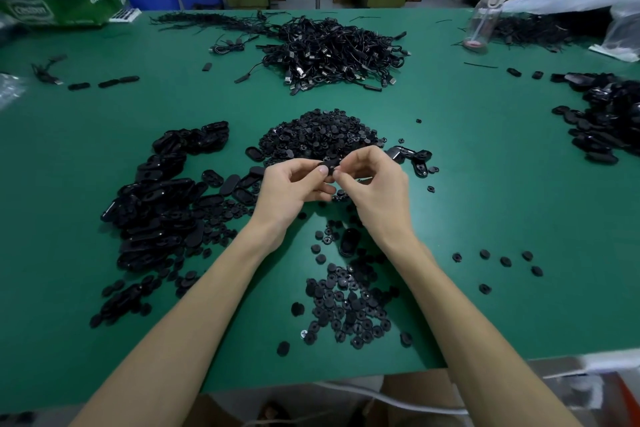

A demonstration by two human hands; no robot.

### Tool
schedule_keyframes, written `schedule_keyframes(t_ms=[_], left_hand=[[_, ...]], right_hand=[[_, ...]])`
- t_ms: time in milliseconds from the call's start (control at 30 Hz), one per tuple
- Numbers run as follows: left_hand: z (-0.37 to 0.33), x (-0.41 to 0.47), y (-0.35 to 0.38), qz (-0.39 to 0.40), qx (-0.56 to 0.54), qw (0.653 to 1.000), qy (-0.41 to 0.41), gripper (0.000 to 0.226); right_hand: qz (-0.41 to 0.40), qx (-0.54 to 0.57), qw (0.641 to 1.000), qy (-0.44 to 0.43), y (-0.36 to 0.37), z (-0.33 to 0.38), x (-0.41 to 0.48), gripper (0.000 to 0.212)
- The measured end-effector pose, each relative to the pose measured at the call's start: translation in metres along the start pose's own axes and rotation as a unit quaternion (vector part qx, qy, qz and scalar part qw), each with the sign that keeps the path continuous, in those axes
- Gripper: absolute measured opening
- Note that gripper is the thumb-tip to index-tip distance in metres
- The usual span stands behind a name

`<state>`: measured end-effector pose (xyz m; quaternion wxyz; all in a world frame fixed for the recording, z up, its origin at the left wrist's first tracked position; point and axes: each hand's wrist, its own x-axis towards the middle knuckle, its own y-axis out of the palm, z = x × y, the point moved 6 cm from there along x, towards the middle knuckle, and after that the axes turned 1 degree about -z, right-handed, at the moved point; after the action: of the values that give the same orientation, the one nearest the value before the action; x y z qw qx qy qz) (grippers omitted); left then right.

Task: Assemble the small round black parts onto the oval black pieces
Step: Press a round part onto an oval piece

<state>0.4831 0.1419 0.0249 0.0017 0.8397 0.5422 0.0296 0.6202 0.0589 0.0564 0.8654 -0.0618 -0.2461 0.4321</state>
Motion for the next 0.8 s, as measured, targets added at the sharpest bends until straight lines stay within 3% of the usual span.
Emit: schedule_keyframes(t_ms=[400, 800], left_hand=[[-0.007, -0.005, 0.003, -0.007, 0.042, 0.998, 0.035, 0.016], [-0.014, -0.008, 0.008, -0.018, 0.157, 0.982, 0.102, 0.014]], right_hand=[[-0.001, -0.047, 0.999, -0.015, 0.000, 0.003, -0.001, 0.011], [-0.024, -0.083, 0.995, -0.045, -0.003, 0.007, -0.003, 0.010]])
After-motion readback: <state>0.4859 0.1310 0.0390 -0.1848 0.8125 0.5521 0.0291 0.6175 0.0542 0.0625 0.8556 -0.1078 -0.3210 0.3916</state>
